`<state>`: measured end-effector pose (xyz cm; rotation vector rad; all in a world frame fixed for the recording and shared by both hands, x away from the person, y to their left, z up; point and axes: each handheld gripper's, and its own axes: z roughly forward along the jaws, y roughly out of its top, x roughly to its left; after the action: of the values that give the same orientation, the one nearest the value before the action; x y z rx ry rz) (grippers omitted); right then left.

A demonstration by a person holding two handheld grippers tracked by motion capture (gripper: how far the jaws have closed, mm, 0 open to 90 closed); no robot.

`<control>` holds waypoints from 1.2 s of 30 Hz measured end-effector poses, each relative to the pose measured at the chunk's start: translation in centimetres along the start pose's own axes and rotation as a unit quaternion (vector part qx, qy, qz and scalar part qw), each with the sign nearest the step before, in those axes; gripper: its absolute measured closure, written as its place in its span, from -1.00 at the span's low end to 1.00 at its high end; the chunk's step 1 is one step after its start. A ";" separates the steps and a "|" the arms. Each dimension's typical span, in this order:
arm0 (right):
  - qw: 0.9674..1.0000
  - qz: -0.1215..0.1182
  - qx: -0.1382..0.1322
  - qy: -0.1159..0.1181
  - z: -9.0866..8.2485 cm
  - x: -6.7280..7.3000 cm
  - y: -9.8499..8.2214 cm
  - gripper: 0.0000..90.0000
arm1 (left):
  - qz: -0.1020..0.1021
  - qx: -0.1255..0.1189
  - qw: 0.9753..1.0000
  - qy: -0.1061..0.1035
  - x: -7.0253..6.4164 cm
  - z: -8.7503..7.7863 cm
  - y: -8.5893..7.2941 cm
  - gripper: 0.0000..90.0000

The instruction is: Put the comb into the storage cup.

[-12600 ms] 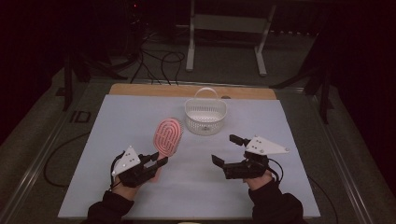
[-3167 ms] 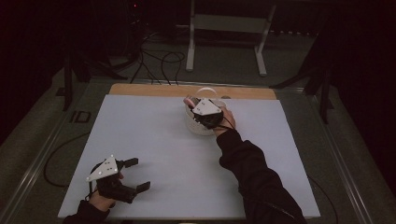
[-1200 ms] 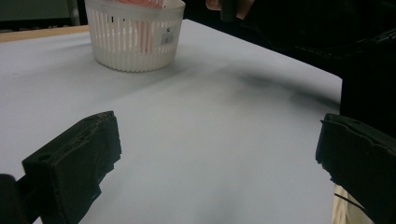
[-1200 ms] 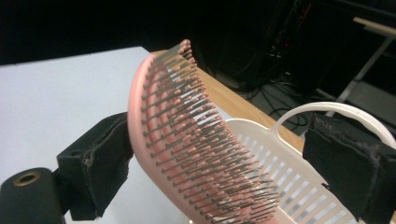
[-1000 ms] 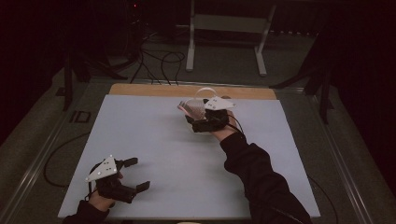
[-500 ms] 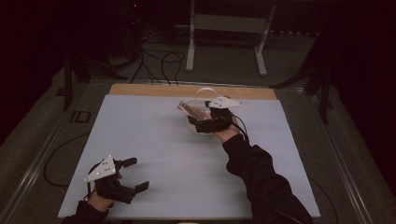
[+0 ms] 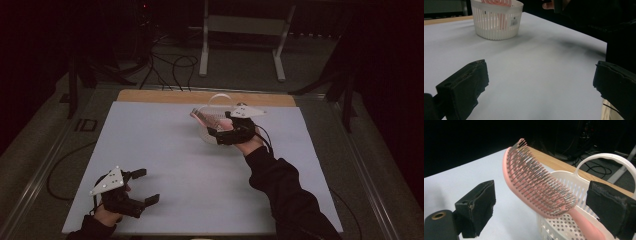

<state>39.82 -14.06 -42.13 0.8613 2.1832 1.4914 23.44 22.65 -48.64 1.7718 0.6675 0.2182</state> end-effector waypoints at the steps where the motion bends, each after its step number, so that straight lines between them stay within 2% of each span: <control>1: 1.000 0.000 0.001 0.004 -0.2 -0.1 -0.1 -0.80 | 0.000 0.000 1.000 0.001 0.0 0.0 0.0 -1.00; 9: 1.000 0.004 0.002 -0.002 -1.7 -0.5 -1.0 -0.80 | 0.001 -0.001 1.000 0.002 0.0 0.0 0.0 -1.00; 15: 1.000 -0.001 0.014 -0.011 -2.5 -0.7 -1.9 -0.80 | 0.000 -0.001 1.000 0.002 0.0 0.0 0.0 -1.00; 23: 1.000 0.004 0.023 -0.010 -3.6 -0.8 -3.6 -0.80 | 0.001 -0.003 1.000 0.003 -0.1 -0.1 0.1 -1.00; 24: 1.000 0.011 0.024 -0.011 -3.8 -0.8 -4.2 -0.80 | 0.000 -0.003 1.000 0.003 0.0 -0.1 0.0 -1.00; 29: 1.000 0.009 0.025 -0.013 -4.3 -0.9 -5.1 -0.80 | 0.001 -0.002 1.000 0.003 0.0 0.0 0.0 -1.00; 36: 0.999 0.019 0.029 -0.017 -5.8 -0.8 -6.7 -0.80 | 0.001 -0.003 1.000 0.003 -0.1 0.0 0.1 -1.00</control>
<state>35.04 -20.44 -46.17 0.9449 2.2065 1.4264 23.39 22.64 -48.54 1.7673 0.6696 0.2267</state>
